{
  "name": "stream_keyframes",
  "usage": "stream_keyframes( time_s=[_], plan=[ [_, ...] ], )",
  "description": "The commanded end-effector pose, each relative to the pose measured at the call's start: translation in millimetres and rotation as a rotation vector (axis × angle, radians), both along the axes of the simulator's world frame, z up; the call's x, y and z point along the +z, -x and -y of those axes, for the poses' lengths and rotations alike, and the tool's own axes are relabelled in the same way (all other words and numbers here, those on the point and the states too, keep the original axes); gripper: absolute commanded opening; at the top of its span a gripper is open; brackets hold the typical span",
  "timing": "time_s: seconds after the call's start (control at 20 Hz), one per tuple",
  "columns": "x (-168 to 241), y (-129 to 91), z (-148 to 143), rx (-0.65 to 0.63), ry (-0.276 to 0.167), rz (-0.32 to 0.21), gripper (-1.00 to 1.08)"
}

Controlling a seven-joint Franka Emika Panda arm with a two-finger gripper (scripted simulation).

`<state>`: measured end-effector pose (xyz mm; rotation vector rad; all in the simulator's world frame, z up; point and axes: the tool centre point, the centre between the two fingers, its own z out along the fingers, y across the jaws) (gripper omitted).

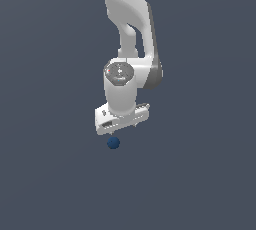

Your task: Pick up the object and move it to a goal position.

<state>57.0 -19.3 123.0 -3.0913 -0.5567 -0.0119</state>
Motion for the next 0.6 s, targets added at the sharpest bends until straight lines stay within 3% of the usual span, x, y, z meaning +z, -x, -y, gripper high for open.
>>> stream_keyframes(
  time_s=[0.0,0.55],
  plan=[
    [-10,-7,11,0.050,0.001,-0.002,1.00],
    [-38,-22,42,0.181,0.003,-0.007,1.00]
  ],
)
